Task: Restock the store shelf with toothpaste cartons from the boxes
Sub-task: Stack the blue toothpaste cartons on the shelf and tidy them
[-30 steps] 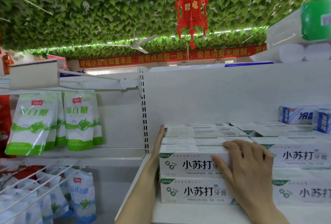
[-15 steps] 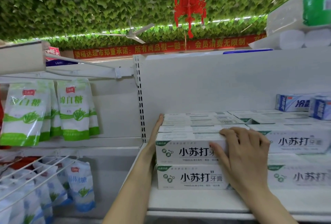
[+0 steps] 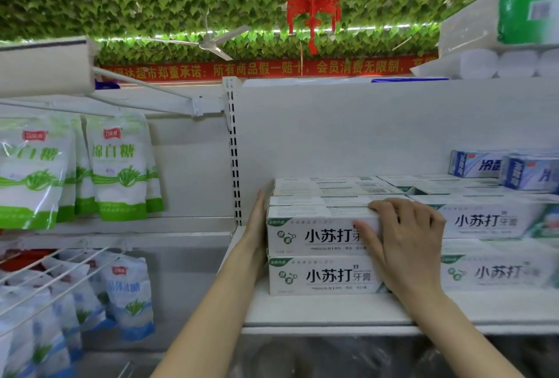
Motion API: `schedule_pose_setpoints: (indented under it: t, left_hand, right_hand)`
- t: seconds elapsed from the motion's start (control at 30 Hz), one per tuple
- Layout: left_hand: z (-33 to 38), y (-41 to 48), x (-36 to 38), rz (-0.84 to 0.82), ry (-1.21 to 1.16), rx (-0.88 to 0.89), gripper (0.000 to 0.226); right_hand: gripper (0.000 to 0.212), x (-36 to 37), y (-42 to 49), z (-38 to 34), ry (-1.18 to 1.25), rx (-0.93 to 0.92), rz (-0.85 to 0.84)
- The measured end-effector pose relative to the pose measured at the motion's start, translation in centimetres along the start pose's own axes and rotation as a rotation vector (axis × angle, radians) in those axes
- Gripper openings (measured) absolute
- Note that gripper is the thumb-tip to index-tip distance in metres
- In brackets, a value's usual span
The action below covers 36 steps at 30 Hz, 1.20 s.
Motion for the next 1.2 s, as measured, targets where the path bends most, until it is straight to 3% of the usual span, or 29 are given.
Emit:
schedule_pose_setpoints:
  t: [0.37,0.53,0.63,0.7,0.83,0.9,1.0,1.03,1.13,1.2]
  left_hand:
    - [-1.6,-2.2,0.1,-0.006,-0.004,-0.009,0.056]
    - [-1.6,-2.7,0.1,-0.033,0.056,-0.030,0.056]
    - [-0.1,-2.3,-1.0,0.033,0.095,0.001,0.056]
    - [1.8,-1.5,-1.7,0.047,0.184,0.088,0.054]
    - [6.6,-0.8,-0.5,0.085,0.582,0.297,0.090]
    - [8.4,-1.5,2.3,0.063,0.813,0.334,0.108]
    - [8.9,-2.4,7.7,0.045,0.963,0.327,0.129]
    - [8.1,-2.7,10.0,0.023,0.998,0.318,0.126]
    - [4.5,-2.9,17.3,-0.045,1.153,0.364,0.081]
    - [2.6,-2.6,21.4,-0.079,1.291,0.435,0.078]
  right_hand:
    - [0.063,-0.2,0.0,0.0,-0.030,0.028,-0.098]
    - [0.060,-0.3,0.2,0.0,0.021,0.027,-0.286]
    - [0.059,-1.2,0.1,1.0,0.090,-0.026,-0.379]
    - [0.063,-2.1,-0.5,3.5,0.092,-0.019,-0.428]
    - [0.075,-3.8,-1.4,10.6,0.061,0.072,-0.524]
    - [0.089,-4.2,-1.4,14.3,0.080,0.121,-0.576]
    - [0.104,-4.7,-0.8,19.1,0.112,0.160,-0.612]
    - [0.103,-4.8,-0.6,20.5,0.107,0.153,-0.609]
    - [0.100,-4.4,-0.9,24.3,0.104,0.120,-0.624]
    - [0.104,-3.6,-1.3,26.3,0.134,0.129,-0.630]
Point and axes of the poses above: each hand's wrist, its own y-axis towards the middle knuckle, its own x-axis out of the palm, z = x × y, the point moved 7 cm from there along y, towards the middle knuckle, and after that the axes turned 3 degrees about z, right-handed, at the moved point
